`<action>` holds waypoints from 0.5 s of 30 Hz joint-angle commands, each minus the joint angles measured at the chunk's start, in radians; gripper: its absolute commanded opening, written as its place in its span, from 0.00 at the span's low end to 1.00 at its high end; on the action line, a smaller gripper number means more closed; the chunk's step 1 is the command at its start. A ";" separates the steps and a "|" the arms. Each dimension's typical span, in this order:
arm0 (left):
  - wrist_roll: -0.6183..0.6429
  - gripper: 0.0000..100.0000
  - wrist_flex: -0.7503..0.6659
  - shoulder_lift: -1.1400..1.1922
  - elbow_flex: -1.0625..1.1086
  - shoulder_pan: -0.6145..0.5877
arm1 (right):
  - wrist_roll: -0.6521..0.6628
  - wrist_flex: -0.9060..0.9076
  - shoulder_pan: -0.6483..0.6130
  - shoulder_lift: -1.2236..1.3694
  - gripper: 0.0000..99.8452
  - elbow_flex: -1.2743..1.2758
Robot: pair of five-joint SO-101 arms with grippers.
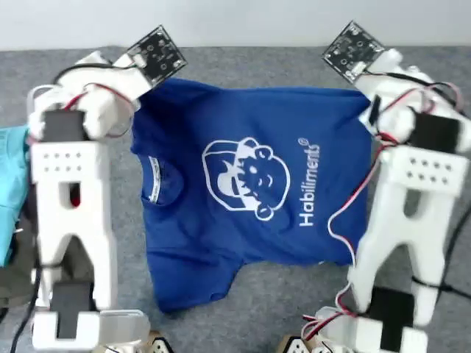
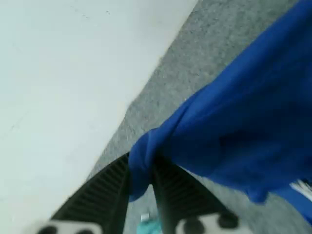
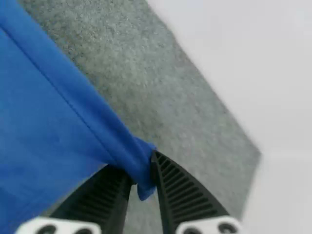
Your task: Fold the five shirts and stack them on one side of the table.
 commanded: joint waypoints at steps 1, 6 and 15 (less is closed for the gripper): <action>-0.006 0.02 -0.221 0.127 0.002 0.002 | 0.009 -0.245 -0.001 0.070 0.01 0.061; -0.006 0.02 -0.396 0.324 -0.044 0.014 | 0.009 -0.538 0.004 0.239 0.01 0.084; -0.006 0.02 -0.399 0.532 -0.337 0.043 | 0.032 -1.015 -0.035 0.456 0.01 0.083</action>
